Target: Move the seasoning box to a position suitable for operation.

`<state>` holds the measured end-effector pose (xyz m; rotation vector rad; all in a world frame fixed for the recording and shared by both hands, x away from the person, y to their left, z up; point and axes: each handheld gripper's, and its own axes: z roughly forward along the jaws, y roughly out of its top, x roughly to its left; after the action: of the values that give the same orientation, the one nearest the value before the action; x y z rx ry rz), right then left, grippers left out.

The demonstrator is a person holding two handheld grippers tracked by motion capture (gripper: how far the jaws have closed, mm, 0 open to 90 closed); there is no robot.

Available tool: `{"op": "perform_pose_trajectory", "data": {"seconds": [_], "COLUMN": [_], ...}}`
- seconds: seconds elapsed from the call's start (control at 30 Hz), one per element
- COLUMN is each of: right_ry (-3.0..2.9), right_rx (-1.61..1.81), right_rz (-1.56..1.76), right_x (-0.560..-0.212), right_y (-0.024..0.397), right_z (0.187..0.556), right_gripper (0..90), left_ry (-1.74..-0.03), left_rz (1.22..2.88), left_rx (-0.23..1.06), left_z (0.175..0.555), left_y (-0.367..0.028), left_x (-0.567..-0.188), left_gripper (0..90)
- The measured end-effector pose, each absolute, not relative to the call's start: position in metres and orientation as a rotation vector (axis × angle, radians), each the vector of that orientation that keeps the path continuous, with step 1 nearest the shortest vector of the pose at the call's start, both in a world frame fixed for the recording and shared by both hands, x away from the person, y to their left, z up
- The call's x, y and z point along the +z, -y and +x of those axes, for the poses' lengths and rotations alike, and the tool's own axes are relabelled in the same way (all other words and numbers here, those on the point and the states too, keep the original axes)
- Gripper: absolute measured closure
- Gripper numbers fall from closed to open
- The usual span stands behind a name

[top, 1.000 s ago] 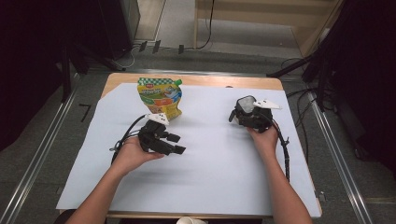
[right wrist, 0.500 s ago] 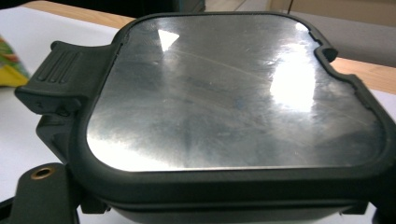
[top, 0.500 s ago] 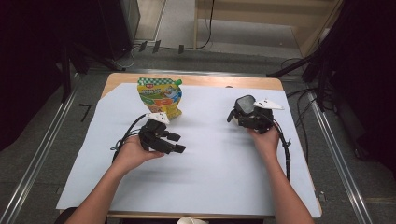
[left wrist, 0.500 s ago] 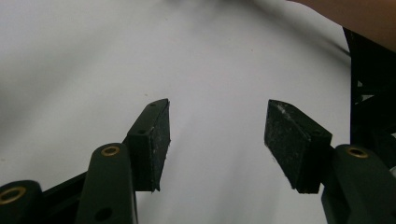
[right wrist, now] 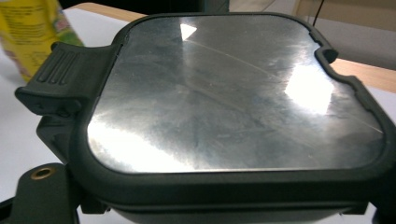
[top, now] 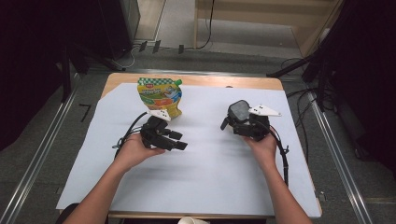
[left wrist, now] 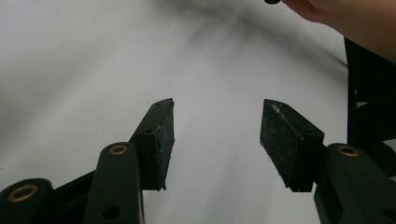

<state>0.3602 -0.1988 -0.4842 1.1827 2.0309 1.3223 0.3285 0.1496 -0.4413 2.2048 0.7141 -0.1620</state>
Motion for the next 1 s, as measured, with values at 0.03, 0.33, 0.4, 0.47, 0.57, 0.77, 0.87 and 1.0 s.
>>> {"op": "perform_pose_trajectory", "data": {"seconds": [0.03, 0.33, 0.4, 0.47, 0.57, 0.77, 0.87, 1.0], "right_ry": [-2.042, -2.074, -2.088, -2.113, -2.132, -2.167, -2.183, -2.200], "right_rx": [1.320, 1.317, 1.322, 1.319, 1.319, 1.328, 1.330, 1.339], "right_rz": [1.168, 1.142, 1.137, 1.123, 1.101, 1.087, 1.062, 1.054], "right_x": [-0.483, -0.481, -0.482, -0.483, -0.484, -0.487, -0.489, -0.491], "right_y": [0.196, 0.187, 0.184, 0.177, 0.171, 0.161, 0.155, 0.149], "right_z": [0.355, 0.337, 0.332, 0.325, 0.319, 0.312, 0.310, 0.309], "right_gripper": [16.0, 16.0, 16.0, 16.0, 16.0, 16.0, 16.0, 16.0], "left_ry": [-0.715, -0.697, -0.699, -0.699, -0.698, -0.696, -0.700, -0.703], "left_rz": [2.200, 2.208, 2.206, 2.203, 2.200, 2.200, 2.199, 2.201], "left_rx": [-0.159, -0.143, -0.142, -0.142, -0.138, -0.132, -0.128, -0.123], "left_z": [0.329, 0.332, 0.332, 0.333, 0.334, 0.335, 0.335, 0.335], "left_y": [-0.150, -0.147, -0.147, -0.147, -0.149, -0.149, -0.150, -0.151], "left_x": [-0.441, -0.440, -0.440, -0.440, -0.439, -0.438, -0.438, -0.438], "left_gripper": [45.0, 42.3, 41.7, 41.5, 41.4, 41.3, 41.3, 41.3]}}
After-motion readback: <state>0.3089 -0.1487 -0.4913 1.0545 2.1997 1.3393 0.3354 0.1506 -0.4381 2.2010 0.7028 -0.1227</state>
